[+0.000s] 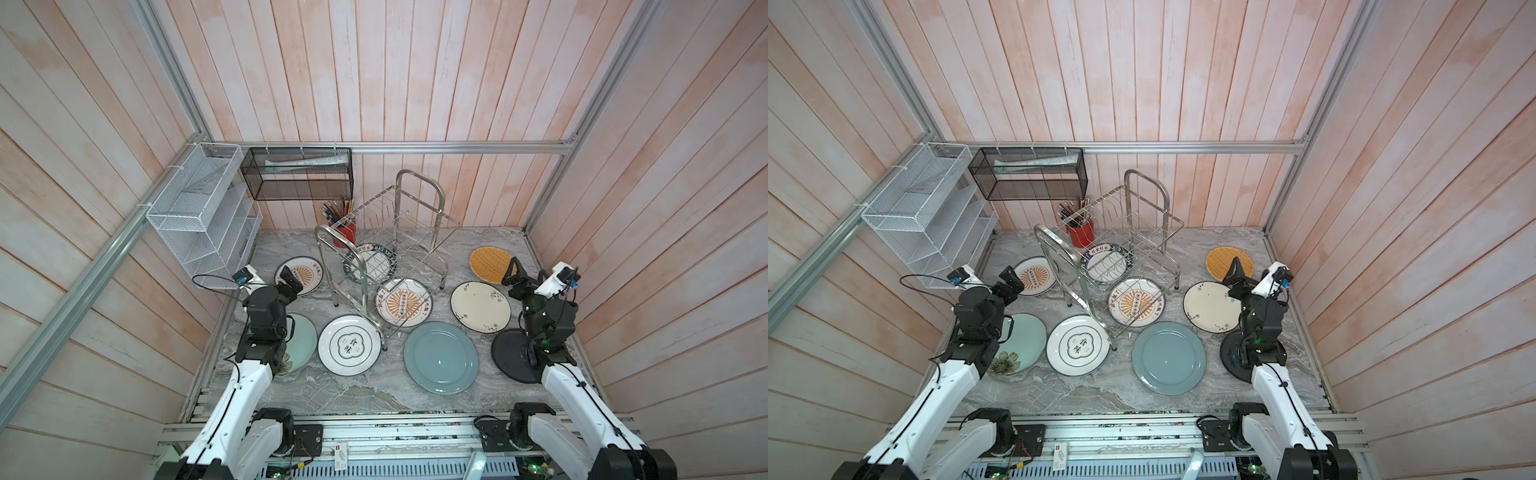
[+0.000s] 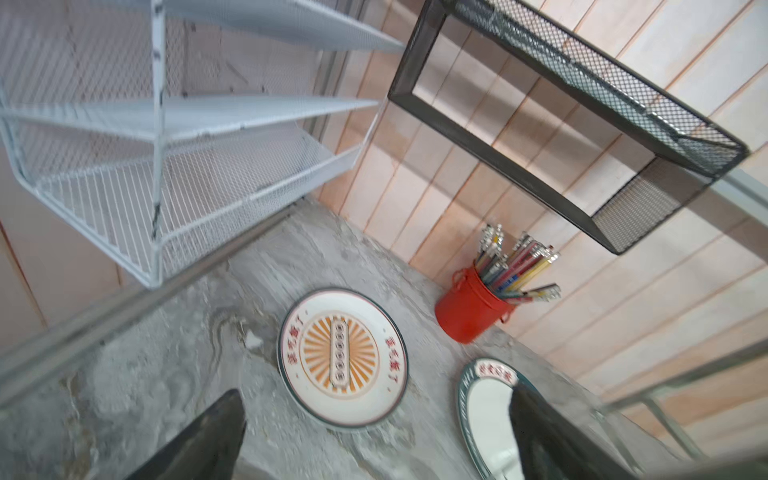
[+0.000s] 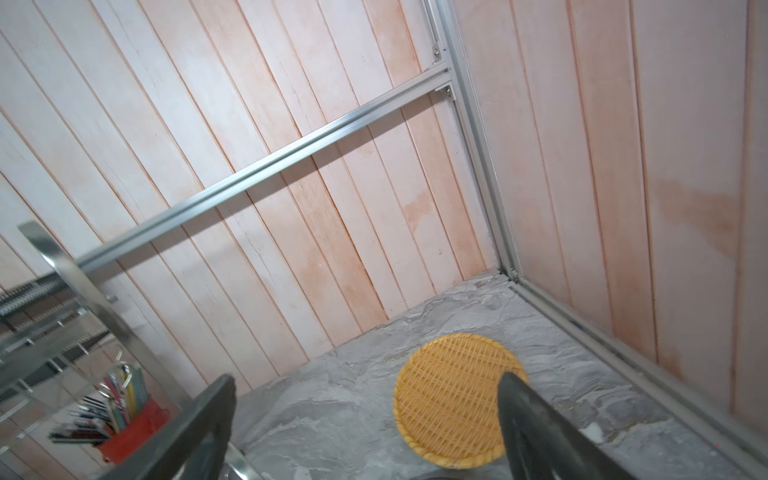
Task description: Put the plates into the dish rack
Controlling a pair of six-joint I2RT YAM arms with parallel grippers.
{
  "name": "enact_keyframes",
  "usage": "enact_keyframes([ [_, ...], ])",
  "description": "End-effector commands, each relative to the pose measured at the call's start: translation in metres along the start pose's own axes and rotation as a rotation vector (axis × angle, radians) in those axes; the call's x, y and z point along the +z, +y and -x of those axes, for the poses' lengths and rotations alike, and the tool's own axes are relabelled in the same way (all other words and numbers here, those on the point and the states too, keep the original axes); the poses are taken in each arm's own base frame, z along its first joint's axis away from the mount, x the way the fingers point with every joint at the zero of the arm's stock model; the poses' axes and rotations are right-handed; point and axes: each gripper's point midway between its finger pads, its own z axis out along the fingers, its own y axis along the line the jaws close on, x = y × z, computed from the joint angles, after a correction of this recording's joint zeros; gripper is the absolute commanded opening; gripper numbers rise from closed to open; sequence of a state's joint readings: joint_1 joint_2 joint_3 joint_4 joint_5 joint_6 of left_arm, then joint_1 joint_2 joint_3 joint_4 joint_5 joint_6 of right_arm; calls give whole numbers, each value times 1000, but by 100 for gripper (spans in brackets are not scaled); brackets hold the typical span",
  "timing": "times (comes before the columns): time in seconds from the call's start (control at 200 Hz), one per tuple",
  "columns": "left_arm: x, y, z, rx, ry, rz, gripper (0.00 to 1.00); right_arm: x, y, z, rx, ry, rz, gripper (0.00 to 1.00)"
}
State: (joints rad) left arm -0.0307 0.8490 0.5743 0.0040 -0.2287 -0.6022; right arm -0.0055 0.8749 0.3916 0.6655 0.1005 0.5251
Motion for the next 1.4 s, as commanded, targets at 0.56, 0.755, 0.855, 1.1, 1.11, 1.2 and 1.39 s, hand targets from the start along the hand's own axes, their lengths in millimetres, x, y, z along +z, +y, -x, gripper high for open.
enact_keyframes([
  [0.56,-115,-90,-190,65,634,-301,100,19,83,-165,-285,504,205,98],
  [0.755,-115,-123,-215,149,575,-159,100,51,85,-180,-413,515,159,98],
  [0.855,-115,-141,-222,142,546,-147,100,60,88,-187,-464,517,157,98],
  [1.1,-102,-144,-226,103,476,-8,100,77,90,-210,-555,542,154,98],
  [1.11,-101,-143,-225,103,471,-1,100,78,90,-210,-557,542,152,98],
  [1.2,-97,-142,-221,96,436,30,100,86,91,-214,-571,541,140,98],
  [1.39,-86,-137,-221,126,400,108,100,98,89,-217,-582,531,104,98],
])
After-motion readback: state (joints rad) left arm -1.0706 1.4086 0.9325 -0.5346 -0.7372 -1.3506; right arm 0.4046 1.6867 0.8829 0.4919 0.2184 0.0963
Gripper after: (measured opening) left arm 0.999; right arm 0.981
